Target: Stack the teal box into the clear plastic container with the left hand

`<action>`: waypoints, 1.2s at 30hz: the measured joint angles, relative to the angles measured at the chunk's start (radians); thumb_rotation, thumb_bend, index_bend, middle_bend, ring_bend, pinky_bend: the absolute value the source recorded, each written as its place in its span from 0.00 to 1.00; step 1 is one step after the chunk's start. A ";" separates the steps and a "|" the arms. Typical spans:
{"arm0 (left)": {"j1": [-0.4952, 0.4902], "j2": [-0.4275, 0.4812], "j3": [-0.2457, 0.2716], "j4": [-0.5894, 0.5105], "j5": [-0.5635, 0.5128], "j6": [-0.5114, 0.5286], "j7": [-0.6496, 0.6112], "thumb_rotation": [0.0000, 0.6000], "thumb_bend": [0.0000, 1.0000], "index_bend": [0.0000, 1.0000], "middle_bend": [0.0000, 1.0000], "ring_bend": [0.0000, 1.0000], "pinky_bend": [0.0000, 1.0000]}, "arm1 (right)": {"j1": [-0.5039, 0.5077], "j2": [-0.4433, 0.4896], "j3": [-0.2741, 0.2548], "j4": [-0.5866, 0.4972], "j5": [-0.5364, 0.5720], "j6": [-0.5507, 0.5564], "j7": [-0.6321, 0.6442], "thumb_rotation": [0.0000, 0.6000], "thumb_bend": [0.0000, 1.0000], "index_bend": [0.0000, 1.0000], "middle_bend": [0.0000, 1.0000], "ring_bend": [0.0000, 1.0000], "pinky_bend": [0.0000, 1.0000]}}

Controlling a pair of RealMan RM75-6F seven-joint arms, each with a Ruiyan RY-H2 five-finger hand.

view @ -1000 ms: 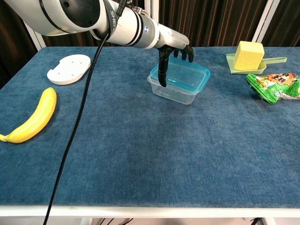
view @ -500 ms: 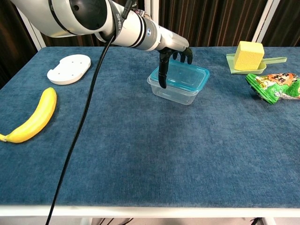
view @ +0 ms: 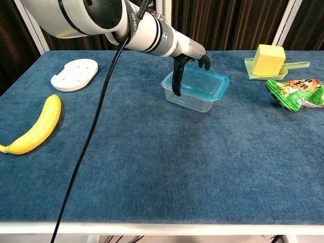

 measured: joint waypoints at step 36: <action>0.044 0.071 -0.021 -0.257 -0.023 0.218 0.147 1.00 0.09 0.14 0.05 0.00 0.01 | -0.014 -0.004 -0.007 0.011 -0.031 0.021 0.020 1.00 0.05 0.00 0.00 0.00 0.00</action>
